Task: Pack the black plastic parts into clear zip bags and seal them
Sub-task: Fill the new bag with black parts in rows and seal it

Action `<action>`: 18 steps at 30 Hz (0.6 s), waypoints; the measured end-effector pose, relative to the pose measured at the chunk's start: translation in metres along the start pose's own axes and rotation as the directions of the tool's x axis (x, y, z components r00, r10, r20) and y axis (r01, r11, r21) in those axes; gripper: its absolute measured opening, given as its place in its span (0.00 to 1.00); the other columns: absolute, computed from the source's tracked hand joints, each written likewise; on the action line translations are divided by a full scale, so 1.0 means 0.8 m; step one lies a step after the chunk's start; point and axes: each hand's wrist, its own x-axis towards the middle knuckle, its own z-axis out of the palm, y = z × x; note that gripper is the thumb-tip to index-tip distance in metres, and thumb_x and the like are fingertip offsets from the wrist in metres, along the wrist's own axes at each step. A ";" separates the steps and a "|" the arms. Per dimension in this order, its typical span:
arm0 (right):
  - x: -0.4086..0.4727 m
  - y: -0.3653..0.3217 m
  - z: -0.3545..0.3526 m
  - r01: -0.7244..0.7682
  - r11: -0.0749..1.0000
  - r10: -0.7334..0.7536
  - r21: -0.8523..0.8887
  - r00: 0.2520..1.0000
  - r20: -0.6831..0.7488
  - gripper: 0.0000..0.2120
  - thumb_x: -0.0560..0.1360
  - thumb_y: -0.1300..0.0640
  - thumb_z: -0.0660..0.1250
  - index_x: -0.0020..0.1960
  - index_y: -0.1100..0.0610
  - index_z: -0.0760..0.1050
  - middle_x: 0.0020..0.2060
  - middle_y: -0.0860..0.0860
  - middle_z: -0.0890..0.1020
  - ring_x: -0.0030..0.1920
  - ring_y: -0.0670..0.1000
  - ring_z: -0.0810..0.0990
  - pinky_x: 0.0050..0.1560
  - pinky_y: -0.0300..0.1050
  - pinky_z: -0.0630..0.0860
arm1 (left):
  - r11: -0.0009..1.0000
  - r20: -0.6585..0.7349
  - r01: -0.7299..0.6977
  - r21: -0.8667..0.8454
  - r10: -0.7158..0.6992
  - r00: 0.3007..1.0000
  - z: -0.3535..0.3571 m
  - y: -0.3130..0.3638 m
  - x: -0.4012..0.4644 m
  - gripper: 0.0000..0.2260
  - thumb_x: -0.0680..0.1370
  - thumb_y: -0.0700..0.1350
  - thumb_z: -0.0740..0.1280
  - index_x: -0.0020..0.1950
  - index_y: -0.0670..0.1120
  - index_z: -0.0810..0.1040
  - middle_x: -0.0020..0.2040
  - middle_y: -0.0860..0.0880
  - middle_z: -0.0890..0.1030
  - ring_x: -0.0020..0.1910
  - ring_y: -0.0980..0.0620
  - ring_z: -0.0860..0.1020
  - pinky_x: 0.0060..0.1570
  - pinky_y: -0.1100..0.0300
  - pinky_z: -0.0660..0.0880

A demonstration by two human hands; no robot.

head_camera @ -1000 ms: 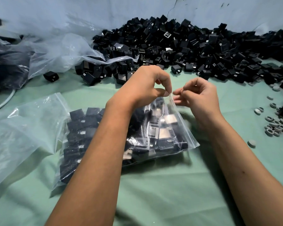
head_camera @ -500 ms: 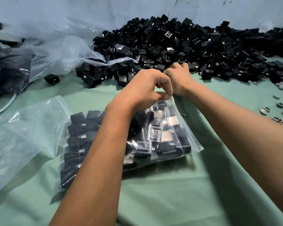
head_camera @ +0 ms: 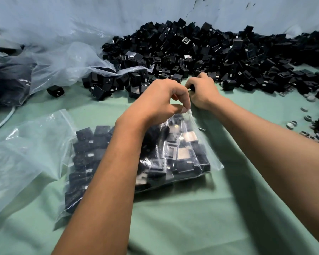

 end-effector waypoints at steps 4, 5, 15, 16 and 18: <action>-0.036 -0.011 -0.004 -0.072 0.932 0.109 0.355 0.990 -0.087 0.09 0.75 0.57 0.73 0.53 0.53 0.76 0.50 0.51 0.82 0.50 0.53 0.80 0.49 0.45 0.73 | 1.000 -0.002 0.004 -0.011 -0.004 1.000 0.000 -0.001 0.000 0.07 0.73 0.41 0.78 0.43 0.53 0.86 0.47 0.57 0.81 0.52 0.56 0.78 0.52 0.53 0.79; -0.051 -0.013 -0.005 -0.105 0.866 0.166 0.488 0.983 -0.082 0.12 0.75 0.55 0.74 0.55 0.54 0.74 0.48 0.52 0.82 0.46 0.53 0.80 0.46 0.46 0.74 | 1.000 -0.003 0.001 -0.010 -0.001 1.000 0.000 -0.002 0.000 0.07 0.73 0.41 0.77 0.43 0.53 0.86 0.47 0.58 0.81 0.52 0.56 0.78 0.52 0.55 0.79; -0.178 -0.005 -0.031 -0.123 0.530 0.094 0.839 0.992 0.086 0.13 0.73 0.60 0.79 0.55 0.55 0.81 0.49 0.58 0.86 0.39 0.53 0.84 0.40 0.50 0.82 | 1.000 -0.029 -0.022 0.006 0.022 0.999 0.002 0.002 0.000 0.07 0.73 0.40 0.77 0.43 0.53 0.86 0.44 0.59 0.80 0.49 0.57 0.77 0.51 0.55 0.79; -0.181 -0.007 -0.035 -0.091 0.534 0.068 0.841 0.996 0.065 0.14 0.72 0.60 0.80 0.54 0.56 0.79 0.47 0.56 0.86 0.39 0.52 0.84 0.37 0.47 0.81 | 1.000 -0.034 -0.023 0.001 0.023 0.999 0.001 0.002 0.000 0.07 0.73 0.40 0.77 0.43 0.53 0.86 0.44 0.59 0.80 0.50 0.57 0.77 0.52 0.55 0.79; -0.185 -0.014 -0.039 -0.044 0.529 0.006 0.848 0.999 0.048 0.15 0.69 0.59 0.81 0.51 0.57 0.79 0.44 0.56 0.86 0.38 0.53 0.85 0.35 0.48 0.82 | 1.000 -0.041 -0.030 0.000 0.030 0.999 0.001 0.003 0.000 0.07 0.73 0.40 0.77 0.43 0.53 0.86 0.44 0.58 0.80 0.50 0.56 0.78 0.52 0.54 0.79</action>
